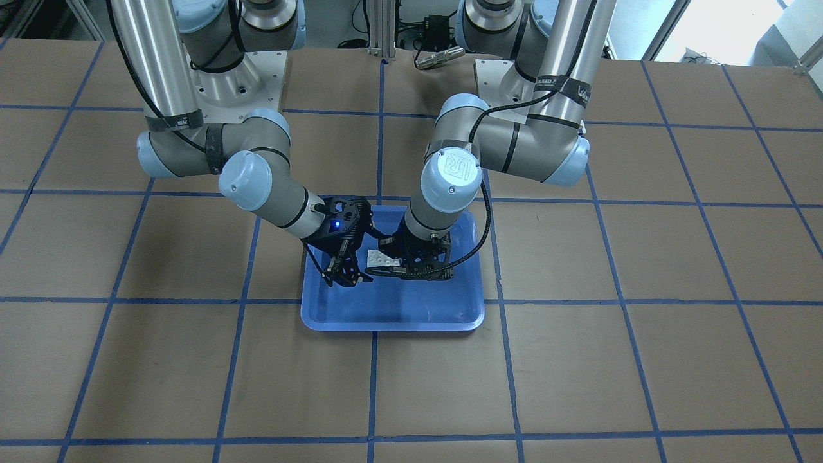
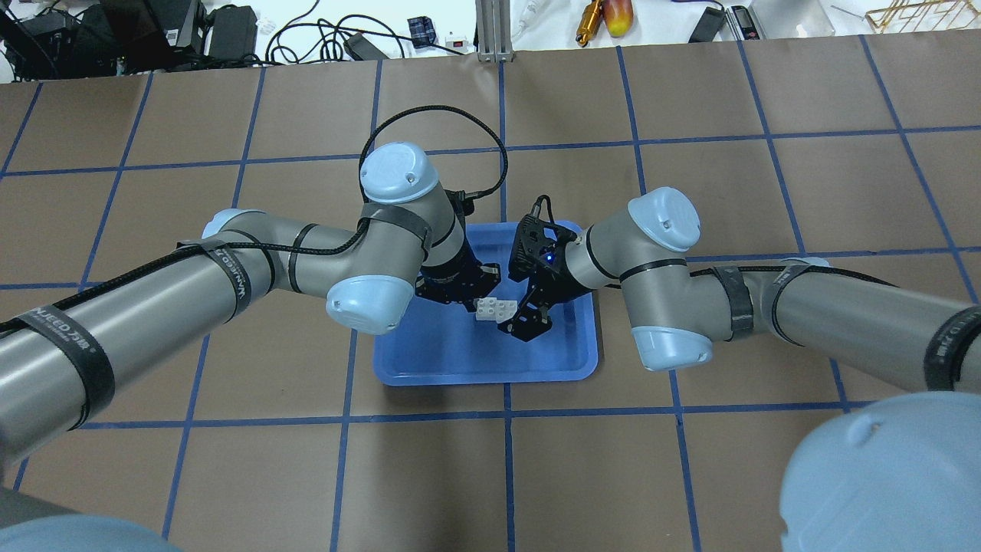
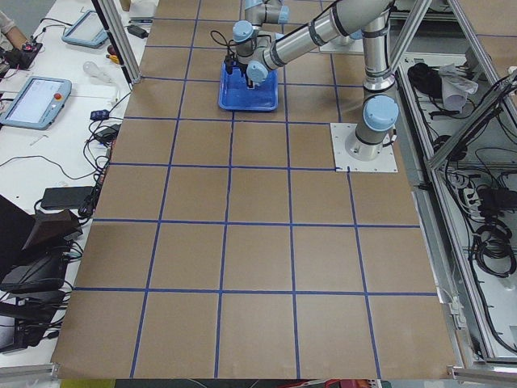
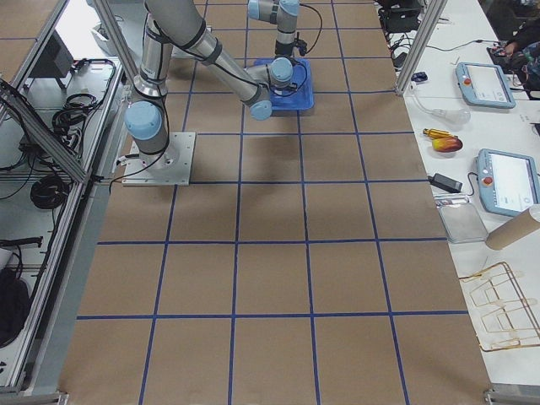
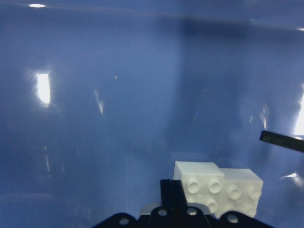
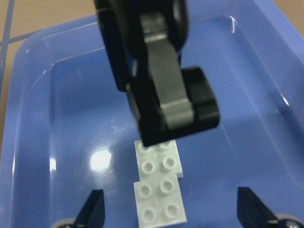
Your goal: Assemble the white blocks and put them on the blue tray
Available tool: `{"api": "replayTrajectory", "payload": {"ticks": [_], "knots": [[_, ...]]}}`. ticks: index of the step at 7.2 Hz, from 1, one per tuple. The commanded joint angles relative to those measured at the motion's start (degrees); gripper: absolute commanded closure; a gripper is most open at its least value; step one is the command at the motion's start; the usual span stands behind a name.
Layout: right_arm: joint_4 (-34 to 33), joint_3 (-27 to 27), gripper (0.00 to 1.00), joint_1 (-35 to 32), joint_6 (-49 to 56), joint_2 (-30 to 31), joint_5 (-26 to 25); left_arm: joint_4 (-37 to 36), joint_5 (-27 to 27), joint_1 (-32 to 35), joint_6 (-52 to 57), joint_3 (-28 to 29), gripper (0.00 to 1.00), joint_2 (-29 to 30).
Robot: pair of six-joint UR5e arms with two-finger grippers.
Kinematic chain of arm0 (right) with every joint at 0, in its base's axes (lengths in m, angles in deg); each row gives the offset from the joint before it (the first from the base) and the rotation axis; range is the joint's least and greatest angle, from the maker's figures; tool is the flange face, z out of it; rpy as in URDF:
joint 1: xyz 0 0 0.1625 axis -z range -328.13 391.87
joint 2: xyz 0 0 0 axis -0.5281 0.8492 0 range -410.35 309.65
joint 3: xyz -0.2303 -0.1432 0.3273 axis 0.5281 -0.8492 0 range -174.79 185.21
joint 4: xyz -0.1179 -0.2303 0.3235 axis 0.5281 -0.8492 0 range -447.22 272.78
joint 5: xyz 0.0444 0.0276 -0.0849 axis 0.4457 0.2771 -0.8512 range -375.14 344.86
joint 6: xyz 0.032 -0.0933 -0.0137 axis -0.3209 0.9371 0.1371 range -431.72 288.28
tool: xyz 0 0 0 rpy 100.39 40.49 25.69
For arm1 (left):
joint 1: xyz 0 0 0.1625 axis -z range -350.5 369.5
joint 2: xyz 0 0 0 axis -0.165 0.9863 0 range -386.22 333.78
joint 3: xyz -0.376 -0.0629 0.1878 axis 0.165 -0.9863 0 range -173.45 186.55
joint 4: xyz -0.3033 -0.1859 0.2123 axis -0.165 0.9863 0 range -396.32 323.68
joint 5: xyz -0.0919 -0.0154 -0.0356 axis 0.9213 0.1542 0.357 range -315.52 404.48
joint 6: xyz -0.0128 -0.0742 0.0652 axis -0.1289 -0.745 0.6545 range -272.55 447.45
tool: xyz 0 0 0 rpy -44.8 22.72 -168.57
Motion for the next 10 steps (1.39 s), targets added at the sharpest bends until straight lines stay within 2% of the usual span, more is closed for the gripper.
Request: {"api": "replayTrajectory", "payload": {"ticks": [1,2,3,4,5,6,7,8,9,10], "knots": [[2.6,0.3,0.00,0.4,-5.3,4.9,-6.6,0.0,0.1,0.1,0.0,0.0,1.00,0.1],[8.4,0.1,0.00,1.1,-7.1,7.4,-7.1,0.0,0.2,0.1,0.0,0.0,1.00,0.1],[9.8,0.1,0.00,1.1,-15.9,10.1,-11.2,0.1,0.2,0.3,0.0,0.0,1.00,0.1],[10.6,0.0,0.00,1.2,-28.8,11.7,-17.9,0.1,0.1,0.5,0.0,0.0,1.00,0.1],[11.2,-0.4,0.00,1.6,-40.4,13.0,-22.4,0.1,0.2,0.7,-0.1,0.0,1.00,0.1],[15.7,-1.9,0.00,2.1,-47.8,14.3,-25.4,0.0,0.1,0.7,-0.1,0.0,1.00,0.1],[25.5,-5.6,0.00,3.0,-55.3,16.4,-25.8,0.0,0.1,0.7,-0.1,0.0,1.00,0.1],[36.3,-11.5,0.00,5.5,-62.3,18.2,-27.2,0.0,0.1,0.7,-0.1,0.0,1.00,0.1],[46.7,-17.3,0.00,8.8,-63.7,18.3,-27.7,0.0,0.1,0.7,-0.1,0.0,1.00,-0.2],[52.5,-21.0,0.00,10.0,-64.0,19.3,-27.8,0.0,0.1,0.6,-0.2,0.0,1.00,-0.4]]}}
